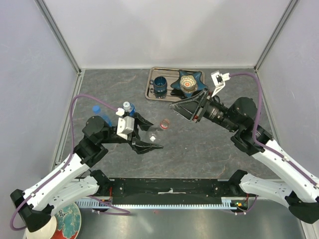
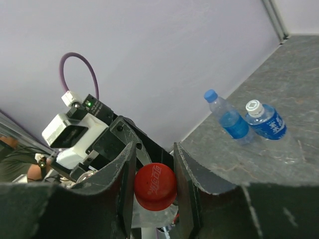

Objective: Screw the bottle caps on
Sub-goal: Screw the bottle cap onto the plastic bottle.

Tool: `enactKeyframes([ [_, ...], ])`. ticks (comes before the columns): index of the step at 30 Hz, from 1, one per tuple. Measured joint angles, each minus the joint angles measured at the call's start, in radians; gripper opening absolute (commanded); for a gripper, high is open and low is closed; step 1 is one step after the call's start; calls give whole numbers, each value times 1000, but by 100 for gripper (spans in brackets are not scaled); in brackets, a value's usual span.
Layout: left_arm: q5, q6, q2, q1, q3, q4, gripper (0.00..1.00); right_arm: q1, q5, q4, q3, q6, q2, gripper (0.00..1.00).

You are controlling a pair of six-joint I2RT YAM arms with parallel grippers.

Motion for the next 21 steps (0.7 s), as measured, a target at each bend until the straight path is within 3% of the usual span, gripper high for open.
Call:
enactKeyframes([
  [9,3,-22,-23,19,-55,8,2,66,-3,132,-16,48,51,28],
  [17,-2,-60,-28,39,-79,18,2,237,84,75,66,-84,123,28],
  [21,-4,-76,-27,48,-80,24,2,262,123,56,84,-135,129,27],
])
